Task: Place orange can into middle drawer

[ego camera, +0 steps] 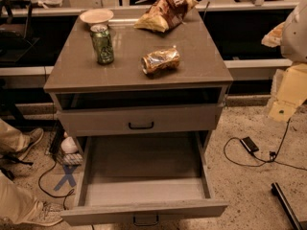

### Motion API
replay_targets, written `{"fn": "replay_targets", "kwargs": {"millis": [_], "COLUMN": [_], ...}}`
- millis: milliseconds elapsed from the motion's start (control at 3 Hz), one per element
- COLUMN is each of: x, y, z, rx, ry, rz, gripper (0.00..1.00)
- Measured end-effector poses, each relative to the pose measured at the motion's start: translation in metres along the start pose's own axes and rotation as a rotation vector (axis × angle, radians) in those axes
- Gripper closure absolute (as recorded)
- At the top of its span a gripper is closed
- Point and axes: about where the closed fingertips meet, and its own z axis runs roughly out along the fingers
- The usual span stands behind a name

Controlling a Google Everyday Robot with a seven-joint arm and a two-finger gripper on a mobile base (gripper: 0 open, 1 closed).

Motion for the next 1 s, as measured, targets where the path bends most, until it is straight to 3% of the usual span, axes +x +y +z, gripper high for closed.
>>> {"fn": "replay_targets", "kwargs": {"millis": [333,667,1000], "x": [-0.001,-0.028,-0.077], "y": [-0.001,-0.034,-0.081], "z": [0.000,0.024,0.073], "rx": [0.003,0.010,0.003], "ry": [-0.002,-0.059,-0.121], "rz": [-0.002,-0.081,-0.192], "gripper": [0.00,0.00,0.00]}}
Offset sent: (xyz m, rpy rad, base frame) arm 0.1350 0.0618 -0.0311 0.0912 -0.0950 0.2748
